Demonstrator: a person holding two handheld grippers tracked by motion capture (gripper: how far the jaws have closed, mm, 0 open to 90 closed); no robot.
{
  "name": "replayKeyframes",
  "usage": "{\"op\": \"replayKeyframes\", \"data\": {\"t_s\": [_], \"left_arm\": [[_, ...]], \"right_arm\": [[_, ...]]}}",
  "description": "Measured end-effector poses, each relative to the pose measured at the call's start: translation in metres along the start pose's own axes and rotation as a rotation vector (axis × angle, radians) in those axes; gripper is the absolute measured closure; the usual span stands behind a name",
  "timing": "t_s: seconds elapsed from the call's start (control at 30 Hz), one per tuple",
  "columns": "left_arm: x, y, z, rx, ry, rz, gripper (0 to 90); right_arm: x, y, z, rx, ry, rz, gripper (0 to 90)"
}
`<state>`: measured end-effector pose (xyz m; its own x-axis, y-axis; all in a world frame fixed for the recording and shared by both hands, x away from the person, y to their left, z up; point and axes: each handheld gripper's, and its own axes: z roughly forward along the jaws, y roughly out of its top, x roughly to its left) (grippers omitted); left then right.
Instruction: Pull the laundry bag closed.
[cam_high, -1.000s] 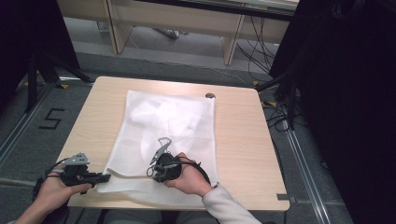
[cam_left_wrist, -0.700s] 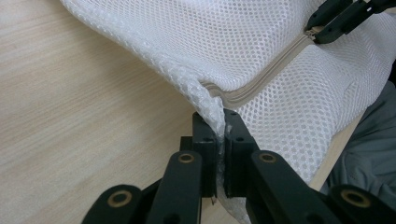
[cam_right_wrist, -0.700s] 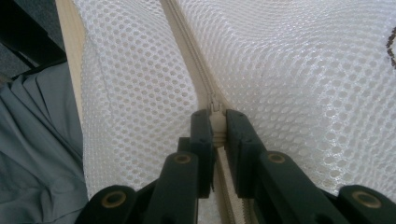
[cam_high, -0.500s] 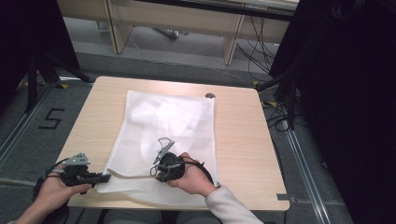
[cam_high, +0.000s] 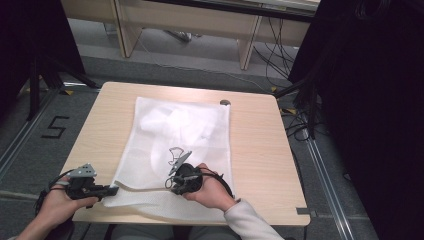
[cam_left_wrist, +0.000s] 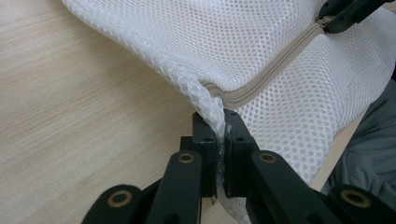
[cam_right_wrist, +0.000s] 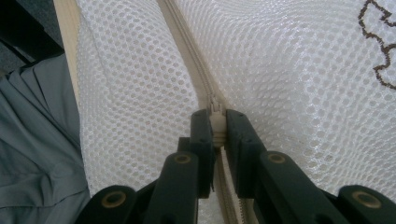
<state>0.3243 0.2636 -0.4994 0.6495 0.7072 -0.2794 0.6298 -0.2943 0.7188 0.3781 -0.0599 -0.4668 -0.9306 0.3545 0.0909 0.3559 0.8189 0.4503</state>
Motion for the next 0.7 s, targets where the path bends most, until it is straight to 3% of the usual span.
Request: {"op": "replayKeyframes", "data": {"t_s": [0.47, 0.7], "left_arm": [[0.0001, 0.0, -0.0003, 0.003, 0.001, 0.004, 84.9], [0.0003, -0.0002, -0.0002, 0.004, 0.0, 0.004, 84.9]], "right_arm": [[-0.0038, -0.0054, -0.0052, -0.001, 0.002, -0.015, 82.4], [-0.0046, -0.0089, -0.0096, 0.002, -0.006, 0.012, 82.4]]}}
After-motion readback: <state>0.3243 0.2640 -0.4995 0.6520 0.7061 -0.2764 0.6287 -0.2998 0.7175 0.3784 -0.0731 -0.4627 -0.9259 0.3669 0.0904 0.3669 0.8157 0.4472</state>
